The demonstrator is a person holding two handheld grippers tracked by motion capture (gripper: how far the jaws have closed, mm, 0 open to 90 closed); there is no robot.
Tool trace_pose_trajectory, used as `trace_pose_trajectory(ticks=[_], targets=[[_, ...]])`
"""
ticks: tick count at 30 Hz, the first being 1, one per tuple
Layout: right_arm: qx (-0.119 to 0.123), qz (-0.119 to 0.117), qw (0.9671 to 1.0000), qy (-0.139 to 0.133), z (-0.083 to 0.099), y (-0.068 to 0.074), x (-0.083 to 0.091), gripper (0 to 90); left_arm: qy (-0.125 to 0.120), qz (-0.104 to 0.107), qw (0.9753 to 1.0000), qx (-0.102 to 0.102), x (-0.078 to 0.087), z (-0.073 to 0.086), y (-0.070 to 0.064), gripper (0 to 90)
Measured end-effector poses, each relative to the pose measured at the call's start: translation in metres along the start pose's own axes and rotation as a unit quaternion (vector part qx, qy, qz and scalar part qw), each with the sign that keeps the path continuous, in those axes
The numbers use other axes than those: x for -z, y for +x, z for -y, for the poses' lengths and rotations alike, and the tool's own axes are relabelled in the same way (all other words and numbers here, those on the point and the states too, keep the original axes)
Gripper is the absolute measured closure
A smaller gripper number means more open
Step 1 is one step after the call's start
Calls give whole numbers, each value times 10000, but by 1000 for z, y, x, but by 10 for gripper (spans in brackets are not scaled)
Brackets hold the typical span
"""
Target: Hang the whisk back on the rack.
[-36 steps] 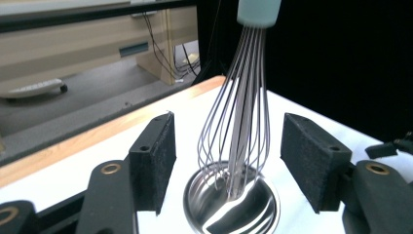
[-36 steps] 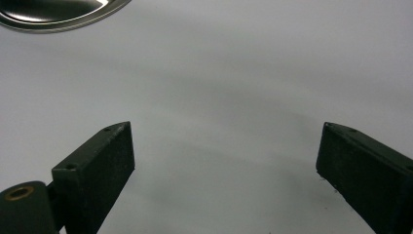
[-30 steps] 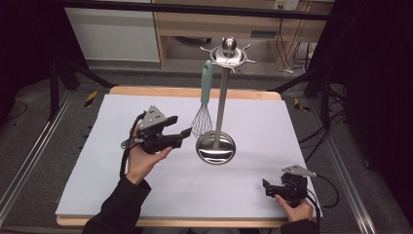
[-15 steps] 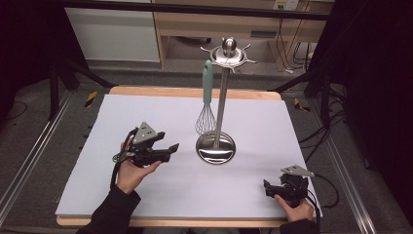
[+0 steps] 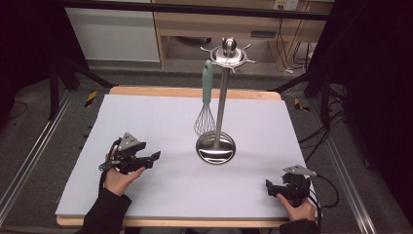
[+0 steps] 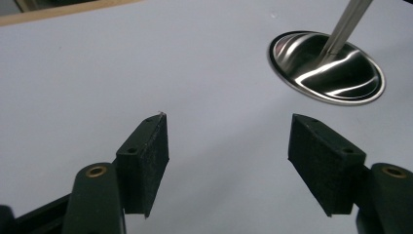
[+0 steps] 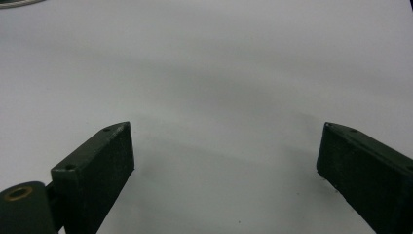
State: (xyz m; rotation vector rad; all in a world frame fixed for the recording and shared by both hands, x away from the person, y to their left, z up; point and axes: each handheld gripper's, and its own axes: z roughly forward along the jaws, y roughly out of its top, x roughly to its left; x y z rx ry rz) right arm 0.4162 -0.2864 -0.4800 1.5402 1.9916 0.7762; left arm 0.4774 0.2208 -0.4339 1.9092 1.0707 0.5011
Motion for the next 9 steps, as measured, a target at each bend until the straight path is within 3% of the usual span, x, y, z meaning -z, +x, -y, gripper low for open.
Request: trace_pose_trajectory(ticks=[9], targets=[[-146, 87, 9998, 72, 2, -10, -2, 69, 300, -223, 9993, -71, 0, 12, 15, 262]])
